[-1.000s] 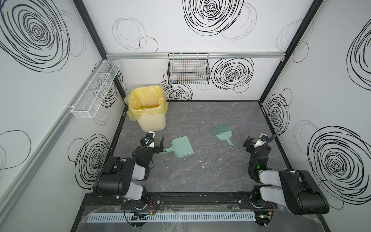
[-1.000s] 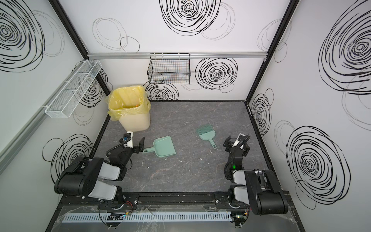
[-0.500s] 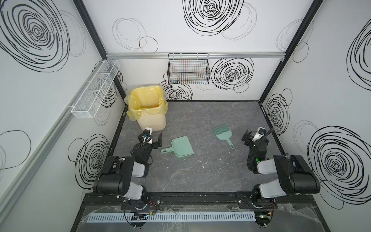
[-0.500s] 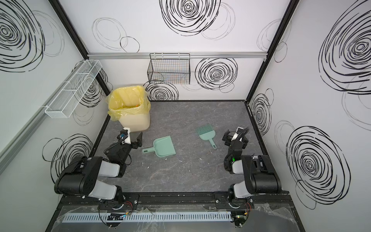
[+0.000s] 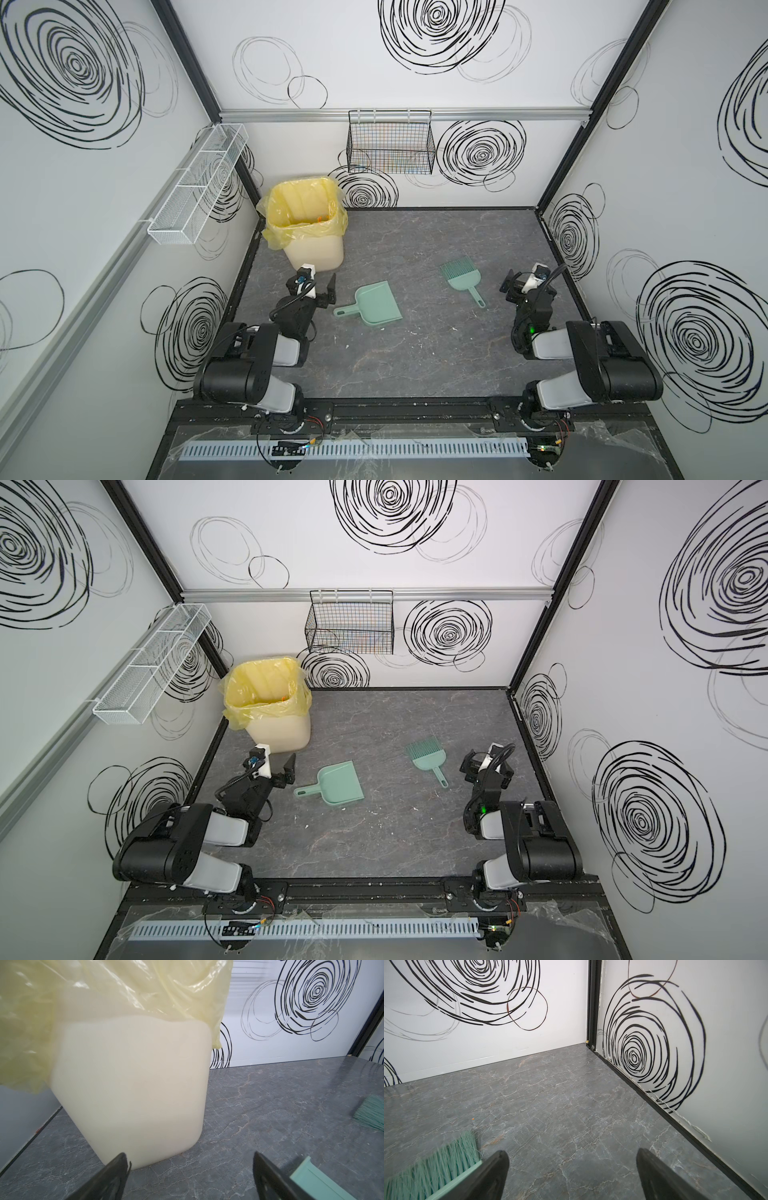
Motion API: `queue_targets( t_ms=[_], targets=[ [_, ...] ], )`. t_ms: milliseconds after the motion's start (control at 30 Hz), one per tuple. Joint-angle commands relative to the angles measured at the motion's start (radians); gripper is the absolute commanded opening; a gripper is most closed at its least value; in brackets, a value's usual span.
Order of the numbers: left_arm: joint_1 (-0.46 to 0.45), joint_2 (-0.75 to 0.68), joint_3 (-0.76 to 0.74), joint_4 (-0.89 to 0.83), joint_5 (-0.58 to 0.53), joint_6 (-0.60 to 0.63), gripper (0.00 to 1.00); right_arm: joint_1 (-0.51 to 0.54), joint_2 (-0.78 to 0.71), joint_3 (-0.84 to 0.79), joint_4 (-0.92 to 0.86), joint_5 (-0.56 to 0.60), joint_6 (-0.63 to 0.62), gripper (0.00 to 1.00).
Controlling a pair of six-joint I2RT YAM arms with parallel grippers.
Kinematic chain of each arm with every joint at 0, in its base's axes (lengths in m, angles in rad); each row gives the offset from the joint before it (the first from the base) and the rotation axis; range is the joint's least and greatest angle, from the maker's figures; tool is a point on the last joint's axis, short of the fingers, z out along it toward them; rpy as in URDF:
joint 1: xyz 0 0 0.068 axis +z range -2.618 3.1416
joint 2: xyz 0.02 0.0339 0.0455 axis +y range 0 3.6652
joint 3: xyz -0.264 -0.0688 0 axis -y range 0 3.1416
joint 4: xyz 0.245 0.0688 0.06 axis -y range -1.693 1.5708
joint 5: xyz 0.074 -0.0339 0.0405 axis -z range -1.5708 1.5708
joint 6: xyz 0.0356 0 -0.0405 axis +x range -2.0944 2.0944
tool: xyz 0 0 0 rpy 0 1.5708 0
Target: Sweep away the paper scraps from the table
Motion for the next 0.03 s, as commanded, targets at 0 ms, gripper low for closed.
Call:
queue_targets(
  t_ms=[0],
  targets=[
    [0.002, 0.005, 0.013, 0.057, 0.007, -0.016, 0.96, 0.004, -0.002, 0.008, 0.019, -0.001, -0.013, 1.00]
  ],
)
